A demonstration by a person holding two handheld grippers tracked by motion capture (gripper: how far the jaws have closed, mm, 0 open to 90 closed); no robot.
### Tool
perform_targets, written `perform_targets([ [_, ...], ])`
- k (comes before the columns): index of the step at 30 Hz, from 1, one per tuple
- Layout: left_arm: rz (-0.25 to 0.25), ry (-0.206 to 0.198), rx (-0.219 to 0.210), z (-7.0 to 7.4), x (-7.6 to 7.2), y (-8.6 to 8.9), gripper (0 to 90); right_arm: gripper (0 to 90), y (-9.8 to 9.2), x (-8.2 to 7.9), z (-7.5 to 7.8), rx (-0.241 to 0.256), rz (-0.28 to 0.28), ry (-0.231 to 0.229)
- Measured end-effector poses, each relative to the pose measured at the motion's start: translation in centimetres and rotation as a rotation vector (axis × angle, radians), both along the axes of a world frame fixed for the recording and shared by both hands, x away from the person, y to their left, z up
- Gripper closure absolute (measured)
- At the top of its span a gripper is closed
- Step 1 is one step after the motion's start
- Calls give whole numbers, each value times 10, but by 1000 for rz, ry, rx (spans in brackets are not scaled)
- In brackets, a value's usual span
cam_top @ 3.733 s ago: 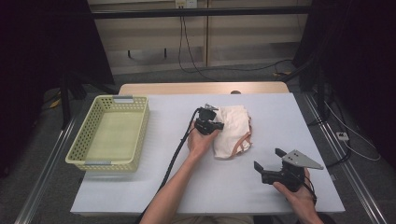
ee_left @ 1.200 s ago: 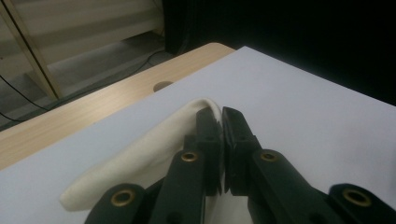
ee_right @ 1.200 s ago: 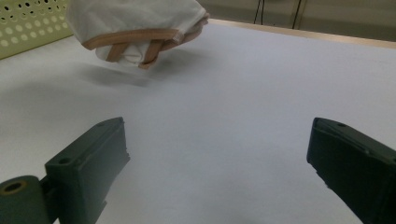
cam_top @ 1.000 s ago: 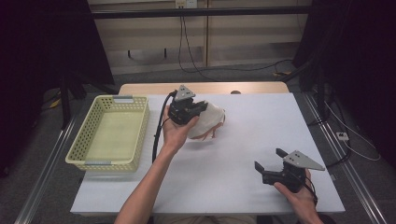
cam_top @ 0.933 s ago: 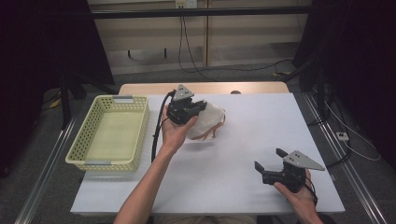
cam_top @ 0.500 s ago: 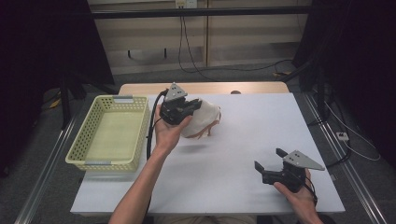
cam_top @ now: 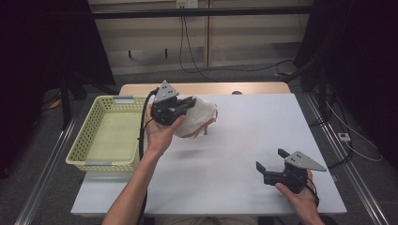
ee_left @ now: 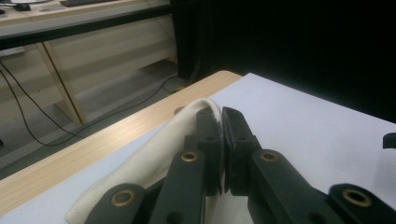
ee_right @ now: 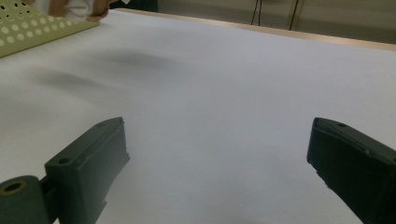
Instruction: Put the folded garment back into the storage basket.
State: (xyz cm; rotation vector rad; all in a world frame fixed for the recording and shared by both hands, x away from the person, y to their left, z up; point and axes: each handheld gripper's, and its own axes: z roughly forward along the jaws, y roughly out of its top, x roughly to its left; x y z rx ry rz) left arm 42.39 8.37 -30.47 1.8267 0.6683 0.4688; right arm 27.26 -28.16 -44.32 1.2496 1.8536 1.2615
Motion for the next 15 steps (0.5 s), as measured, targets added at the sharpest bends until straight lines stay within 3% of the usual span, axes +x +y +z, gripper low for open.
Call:
perform_targets([
  [15, 41, -34, -27, 16, -12, 35, 870, 51, 0, 0, 0, -5, 0, -1],
])
